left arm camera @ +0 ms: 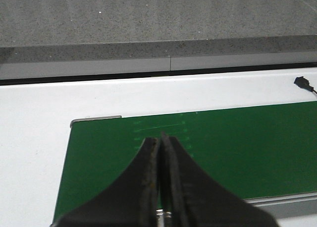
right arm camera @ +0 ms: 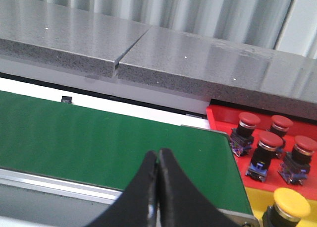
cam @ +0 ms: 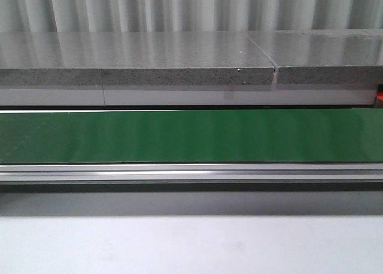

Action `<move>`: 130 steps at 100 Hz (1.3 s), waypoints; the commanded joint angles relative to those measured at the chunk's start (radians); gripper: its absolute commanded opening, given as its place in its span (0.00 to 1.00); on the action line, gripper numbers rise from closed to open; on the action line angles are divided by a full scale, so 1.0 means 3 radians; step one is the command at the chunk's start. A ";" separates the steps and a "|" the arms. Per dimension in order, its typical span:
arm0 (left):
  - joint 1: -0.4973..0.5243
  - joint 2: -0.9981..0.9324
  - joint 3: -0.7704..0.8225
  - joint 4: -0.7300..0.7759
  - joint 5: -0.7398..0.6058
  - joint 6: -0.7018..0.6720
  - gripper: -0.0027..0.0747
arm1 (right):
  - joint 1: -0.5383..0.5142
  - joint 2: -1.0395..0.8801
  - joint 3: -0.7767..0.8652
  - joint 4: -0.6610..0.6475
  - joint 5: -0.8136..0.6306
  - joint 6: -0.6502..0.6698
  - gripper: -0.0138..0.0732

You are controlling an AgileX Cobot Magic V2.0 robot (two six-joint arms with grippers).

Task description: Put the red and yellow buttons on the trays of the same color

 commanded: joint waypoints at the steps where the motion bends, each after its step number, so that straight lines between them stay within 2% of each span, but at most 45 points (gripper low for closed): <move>1: -0.0023 0.0006 -0.0092 -0.0058 -0.0257 -0.0003 0.01 | 0.0006 -0.0041 -0.0017 -0.0040 -0.0332 0.0003 0.08; 130: -0.0023 0.0006 -0.0092 -0.0058 -0.0257 -0.0003 0.01 | -0.0126 -0.0041 -0.0017 -0.0040 -0.0375 0.0007 0.08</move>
